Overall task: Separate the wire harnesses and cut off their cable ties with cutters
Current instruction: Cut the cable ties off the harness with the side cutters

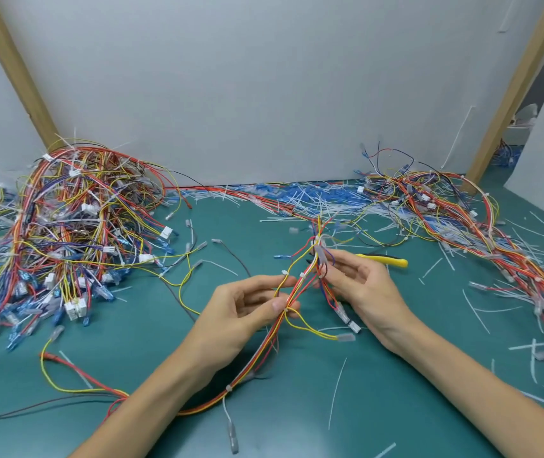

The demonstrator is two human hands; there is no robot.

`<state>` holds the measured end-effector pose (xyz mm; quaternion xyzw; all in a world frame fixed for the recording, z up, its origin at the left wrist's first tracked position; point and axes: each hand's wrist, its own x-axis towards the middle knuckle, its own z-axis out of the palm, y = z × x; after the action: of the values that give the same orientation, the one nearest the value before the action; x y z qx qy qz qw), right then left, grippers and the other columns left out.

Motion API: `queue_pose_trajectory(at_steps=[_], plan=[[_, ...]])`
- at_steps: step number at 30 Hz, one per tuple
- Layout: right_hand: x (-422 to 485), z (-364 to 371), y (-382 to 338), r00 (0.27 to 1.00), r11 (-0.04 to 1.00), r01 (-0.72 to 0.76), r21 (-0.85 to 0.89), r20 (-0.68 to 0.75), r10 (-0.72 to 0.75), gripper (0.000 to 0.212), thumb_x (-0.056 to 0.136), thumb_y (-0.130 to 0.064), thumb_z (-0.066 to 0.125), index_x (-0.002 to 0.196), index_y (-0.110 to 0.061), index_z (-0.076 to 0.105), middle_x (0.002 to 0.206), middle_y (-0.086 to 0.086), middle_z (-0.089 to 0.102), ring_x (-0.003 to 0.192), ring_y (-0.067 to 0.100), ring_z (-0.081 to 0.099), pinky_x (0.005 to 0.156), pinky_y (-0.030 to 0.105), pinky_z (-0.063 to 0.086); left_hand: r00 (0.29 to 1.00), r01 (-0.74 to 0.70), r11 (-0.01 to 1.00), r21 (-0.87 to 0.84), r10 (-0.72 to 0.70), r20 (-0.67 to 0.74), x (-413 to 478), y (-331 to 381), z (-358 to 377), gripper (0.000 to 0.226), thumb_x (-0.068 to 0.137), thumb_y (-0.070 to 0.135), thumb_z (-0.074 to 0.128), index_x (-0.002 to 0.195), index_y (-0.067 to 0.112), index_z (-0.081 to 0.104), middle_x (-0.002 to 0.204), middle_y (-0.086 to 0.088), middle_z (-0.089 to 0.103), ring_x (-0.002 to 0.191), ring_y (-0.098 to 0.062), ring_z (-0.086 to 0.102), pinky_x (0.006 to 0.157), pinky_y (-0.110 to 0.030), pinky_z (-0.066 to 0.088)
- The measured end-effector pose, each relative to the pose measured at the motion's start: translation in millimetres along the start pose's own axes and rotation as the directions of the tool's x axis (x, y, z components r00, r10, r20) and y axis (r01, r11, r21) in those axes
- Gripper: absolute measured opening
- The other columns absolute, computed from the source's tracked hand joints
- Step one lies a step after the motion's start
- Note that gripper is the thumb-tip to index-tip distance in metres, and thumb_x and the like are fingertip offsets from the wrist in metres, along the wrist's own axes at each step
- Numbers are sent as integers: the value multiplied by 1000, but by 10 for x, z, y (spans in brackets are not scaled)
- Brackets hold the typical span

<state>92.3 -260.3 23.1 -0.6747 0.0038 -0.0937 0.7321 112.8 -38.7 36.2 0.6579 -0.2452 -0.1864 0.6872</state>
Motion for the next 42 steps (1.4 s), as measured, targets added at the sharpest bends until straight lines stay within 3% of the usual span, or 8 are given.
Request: queue_pose_trajectory(at_steps=[8, 13, 20, 26, 29, 32, 36, 42], plan=[[-146, 135, -49, 837, 689, 308, -656, -156, -524, 21, 93, -25, 69, 110, -36, 64, 102, -16, 66, 100, 10, 62, 81, 12, 40, 968, -152, 988, -22, 145, -203, 24, 3, -18, 36, 92, -1, 64, 125, 12, 63, 100, -11, 77, 103, -25, 72, 94, -24, 54], [-289, 310, -3, 945, 799, 267, -538, -17, -327, 19, 98, -42, 51, 108, -42, 67, 100, -15, 70, 87, 10, 66, 75, 22, 52, 964, -175, 985, -9, 169, -203, 29, 12, -33, 41, 90, -3, 65, 126, 16, 62, 98, -15, 75, 101, -32, 71, 90, -22, 55], [-242, 282, -5, 986, 886, 99, -453, -75, -148, 23, 99, -28, 59, 118, -38, 68, 96, -17, 75, 85, 22, 69, 65, 13, 52, 973, -185, 978, 97, 196, -125, 37, -48, -37, 42, 93, -5, 62, 129, 16, 57, 99, -13, 74, 103, -22, 72, 95, -22, 51], [-223, 256, -70, 999, 972, 29, -232, -16, -33, 26, 95, -36, 61, 115, -25, 73, 102, -8, 77, 88, -2, 67, 65, 14, 48, 966, -210, 934, 289, 244, -84, 27, -73, -48, 42, 93, 0, 66, 127, 23, 57, 97, 0, 76, 104, -17, 71, 98, -25, 49], [-210, 222, -114, 998, 986, 6, -168, 62, 5, 35, 93, -40, 63, 120, -20, 72, 113, -3, 76, 103, 8, 67, 69, 23, 49, 930, -261, 804, 534, 358, -85, -16, -91, 26, 39, 90, 13, 73, 121, 34, 59, 96, 22, 75, 98, 1, 70, 91, -12, 44], [-215, 234, -121, 995, 991, -13, -134, 98, 26, 39, 85, -36, 67, 120, -17, 71, 112, 2, 75, 84, 9, 65, 68, 25, 51, 910, -277, 749, 602, 405, -85, -44, -107, 125, 33, 88, 19, 75, 112, 37, 61, 94, 32, 72, 94, 6, 68, 87, -12, 44], [-252, 288, -60, 997, 992, 25, -127, 69, -17, 29, 79, -28, 77, 106, -18, 75, 94, 3, 75, 80, 12, 67, 67, 24, 52, 876, -271, 645, 715, 473, -94, -71, -132, 191, 22, 84, 33, 78, 94, 34, 58, 91, 33, 69, 95, -4, 61, 87, -21, 44], [-214, 225, -80, 997, 995, -72, 62, 39, 69, 21, 83, -22, 78, 104, -19, 77, 99, 10, 76, 83, 13, 66, 57, 23, 47, 872, -241, 706, 666, 459, -172, -75, -88, 174, 27, 85, 32, 78, 103, 36, 57, 88, 26, 69, 94, -5, 64, 86, -17, 41]])
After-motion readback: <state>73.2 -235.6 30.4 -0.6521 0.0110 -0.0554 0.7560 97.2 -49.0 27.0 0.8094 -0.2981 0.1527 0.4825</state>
